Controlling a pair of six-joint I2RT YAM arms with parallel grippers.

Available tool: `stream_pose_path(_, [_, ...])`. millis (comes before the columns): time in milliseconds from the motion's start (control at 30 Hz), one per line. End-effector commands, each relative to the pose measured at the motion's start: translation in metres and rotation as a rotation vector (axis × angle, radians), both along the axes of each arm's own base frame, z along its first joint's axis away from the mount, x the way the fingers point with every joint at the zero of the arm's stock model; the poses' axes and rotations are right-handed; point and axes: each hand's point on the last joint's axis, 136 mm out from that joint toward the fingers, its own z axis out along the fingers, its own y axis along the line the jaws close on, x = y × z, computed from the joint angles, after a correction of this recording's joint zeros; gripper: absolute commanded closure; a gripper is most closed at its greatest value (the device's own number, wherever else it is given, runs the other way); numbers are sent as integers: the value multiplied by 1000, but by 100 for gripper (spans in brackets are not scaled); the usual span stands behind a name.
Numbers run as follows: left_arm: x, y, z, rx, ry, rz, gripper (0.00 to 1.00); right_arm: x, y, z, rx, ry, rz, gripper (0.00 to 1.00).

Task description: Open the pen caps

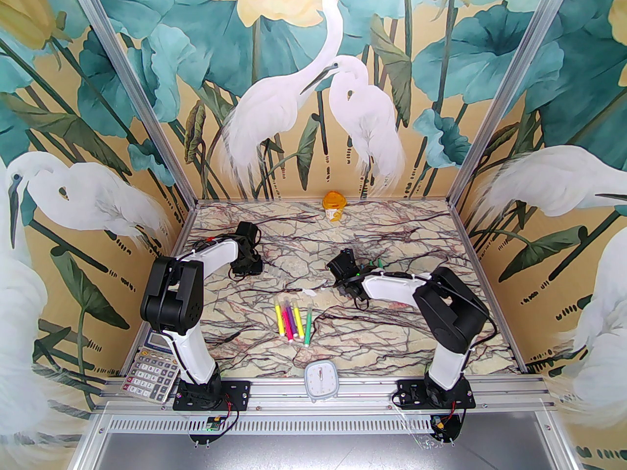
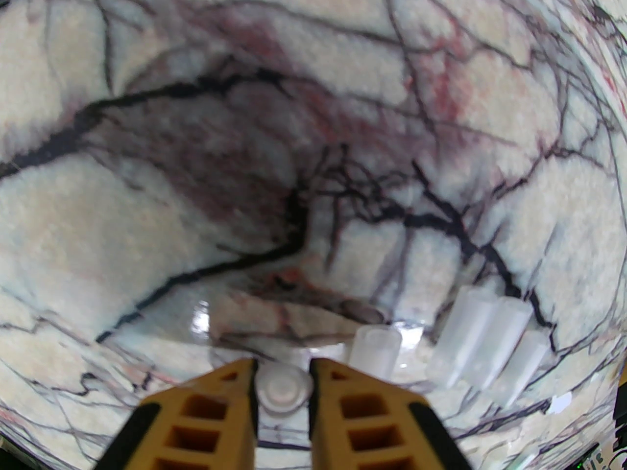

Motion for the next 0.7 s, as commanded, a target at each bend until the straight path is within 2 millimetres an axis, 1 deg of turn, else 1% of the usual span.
stream_pose_path(0, [-14, -2, -14, -24, 67, -3, 75, 0, 1, 24, 2, -40, 15, 58])
stream_pose_path(200, [-15, -2, -12, -29, 64, -1, 71, -3, 7, 34, 4, -47, 41, 55])
stream_pose_path(300, [-14, 0, -6, -21, 44, 8, 69, -6, 12, 37, 4, -44, 59, 55])
stream_pose_path(333, [-14, 1, -3, -20, 31, 11, 67, -8, 16, 40, 5, -45, 72, 55])
stream_pose_path(400, [-11, 1, 5, -24, -2, 21, 61, -13, 25, 46, 13, -50, 99, 54])
stream_pose_path(500, [-8, -1, 20, -46, -56, 30, 54, -27, 50, 52, 76, -40, 158, 53])
stream_pose_path(600, [-6, -4, 35, -75, -118, 29, 45, -44, 71, 51, 140, -7, 198, 53])
stream_pose_path(667, [-5, -6, 45, -96, -162, 25, 41, -57, 83, 46, 170, 22, 217, 52])
